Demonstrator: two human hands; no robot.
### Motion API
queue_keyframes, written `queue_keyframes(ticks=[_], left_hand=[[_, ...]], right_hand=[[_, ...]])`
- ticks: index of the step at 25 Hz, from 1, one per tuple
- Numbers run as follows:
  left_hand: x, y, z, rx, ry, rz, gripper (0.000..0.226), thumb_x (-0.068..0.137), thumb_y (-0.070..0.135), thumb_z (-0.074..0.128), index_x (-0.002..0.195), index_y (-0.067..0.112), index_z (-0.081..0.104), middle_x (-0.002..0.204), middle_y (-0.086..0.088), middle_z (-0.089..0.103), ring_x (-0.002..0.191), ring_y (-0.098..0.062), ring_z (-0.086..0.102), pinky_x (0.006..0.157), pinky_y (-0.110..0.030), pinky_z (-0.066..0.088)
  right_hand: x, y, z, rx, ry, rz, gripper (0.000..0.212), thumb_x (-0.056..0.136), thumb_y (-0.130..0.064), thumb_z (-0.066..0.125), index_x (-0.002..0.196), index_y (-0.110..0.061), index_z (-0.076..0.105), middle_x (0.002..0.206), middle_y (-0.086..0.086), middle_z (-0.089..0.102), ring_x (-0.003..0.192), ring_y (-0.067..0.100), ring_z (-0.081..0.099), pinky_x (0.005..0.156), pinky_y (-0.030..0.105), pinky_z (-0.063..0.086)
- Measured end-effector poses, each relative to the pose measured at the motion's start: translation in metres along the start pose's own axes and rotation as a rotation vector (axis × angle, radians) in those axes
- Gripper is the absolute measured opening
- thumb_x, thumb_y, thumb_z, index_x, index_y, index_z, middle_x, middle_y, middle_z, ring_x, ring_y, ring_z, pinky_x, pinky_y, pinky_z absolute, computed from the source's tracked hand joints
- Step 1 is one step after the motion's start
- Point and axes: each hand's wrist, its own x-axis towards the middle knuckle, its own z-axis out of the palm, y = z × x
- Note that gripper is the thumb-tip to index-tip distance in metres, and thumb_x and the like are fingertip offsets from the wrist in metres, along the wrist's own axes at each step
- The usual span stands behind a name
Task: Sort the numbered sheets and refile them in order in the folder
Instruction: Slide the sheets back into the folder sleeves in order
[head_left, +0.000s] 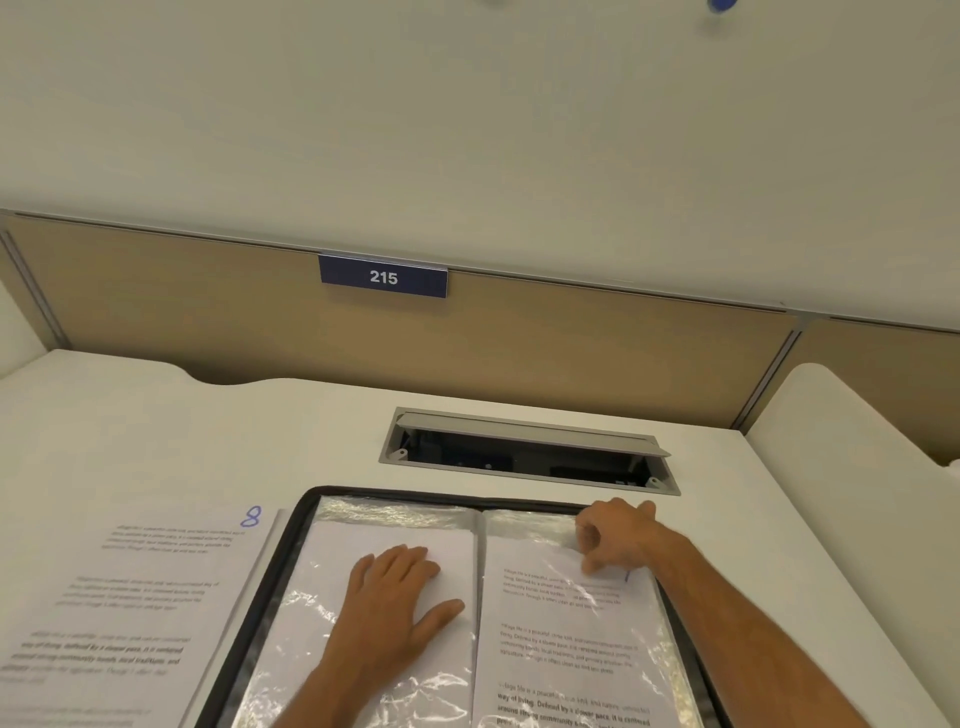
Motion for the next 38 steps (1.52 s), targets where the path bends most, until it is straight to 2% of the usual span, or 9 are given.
queue_keyframes(ticks=[3,7,12,16,19,25,30,34,38], left_hand=[[-0.011,-0.004,-0.002,0.019,-0.039,-0.022,0.060,0.094,0.078,0.028,0.113,0.036,0.066,0.130,0.011,0.064,0.123,-0.017,0.059,0.103,-0.049,0.044],[-0.022,-0.011,0.001,0.021,-0.063,-0.024,0.072,0.090,0.083,0.023,0.129,0.035,0.061,0.147,0.010,0.051,0.140,-0.017,0.044,0.116,-0.050,0.025],[-0.026,-0.013,-0.001,0.016,-0.055,-0.028,0.099,0.078,0.092,-0.001,0.144,0.036,0.046,0.161,0.013,0.027,0.152,-0.013,0.017,0.121,-0.041,0.000],[-0.032,-0.012,-0.005,0.017,-0.067,-0.047,0.106,0.073,0.094,-0.008,0.147,0.037,0.042,0.163,0.012,0.022,0.153,-0.012,0.013,0.122,-0.041,-0.001],[-0.037,-0.013,-0.008,0.024,-0.085,-0.042,0.110,0.070,0.095,-0.011,0.149,0.037,0.038,0.164,0.012,0.019,0.153,-0.012,0.010,0.121,-0.040,-0.003],[-0.052,-0.017,-0.012,0.055,-0.136,-0.024,0.103,0.074,0.096,0.004,0.155,0.036,0.027,0.165,0.012,0.006,0.154,-0.013,0.003,0.121,-0.042,-0.009],[-0.072,-0.020,-0.018,0.093,-0.221,-0.052,0.091,0.078,0.093,0.035,0.139,0.030,0.057,0.148,-0.001,0.052,0.135,-0.023,0.051,0.116,-0.040,0.001],[-0.085,-0.026,-0.021,0.098,-0.188,-0.003,0.095,0.074,0.095,0.038,0.142,0.030,0.055,0.147,-0.004,0.053,0.137,-0.023,0.044,0.114,-0.042,0.010],[-0.093,-0.031,-0.021,0.116,-0.220,-0.009,0.093,0.078,0.092,0.038,0.145,0.029,0.051,0.149,-0.006,0.050,0.139,-0.021,0.035,0.114,-0.044,0.010]], right_hand=[[0.000,-0.004,0.002,-0.062,0.067,0.017,0.019,0.086,-0.034,0.073,0.077,-0.032,0.057,0.094,-0.010,0.061,0.102,0.013,0.051,0.112,0.047,0.027],[-0.001,0.000,0.007,-0.068,0.172,0.060,0.011,0.088,-0.041,0.069,0.086,-0.031,0.066,0.117,-0.007,0.055,0.119,0.017,0.046,0.110,0.045,0.034],[-0.014,0.023,0.011,0.188,0.198,0.229,0.020,0.082,-0.038,0.078,0.082,-0.023,0.065,0.102,0.000,0.066,0.087,0.015,0.062,0.081,0.025,0.056],[-0.029,0.041,0.017,0.572,0.241,0.269,0.033,0.084,-0.024,0.080,0.107,-0.022,0.056,0.112,0.001,0.062,0.101,0.020,0.062,0.086,0.031,0.056],[-0.046,0.044,0.022,0.817,0.195,0.315,0.053,0.084,-0.024,0.080,0.122,-0.024,0.044,0.120,0.006,0.058,0.108,0.028,0.063,0.082,0.037,0.059],[-0.076,0.049,0.042,0.871,0.014,0.386,0.042,0.079,-0.032,0.084,0.108,-0.012,0.061,0.107,0.005,0.072,0.099,0.023,0.066,0.072,0.031,0.047],[-0.105,0.043,0.056,0.850,-0.037,0.385,0.040,0.074,-0.023,0.087,0.103,-0.008,0.063,0.096,0.004,0.076,0.091,0.021,0.069,0.067,0.028,0.049],[-0.124,0.037,0.061,0.953,-0.016,0.419,0.020,0.084,-0.009,0.079,0.095,-0.001,0.065,0.090,0.011,0.077,0.085,0.028,0.074,0.068,0.035,0.058],[-0.138,0.030,0.045,1.153,0.083,0.423,0.022,0.091,-0.010,0.071,0.106,0.006,0.067,0.085,0.017,0.076,0.079,0.035,0.073,0.082,0.050,0.060]])
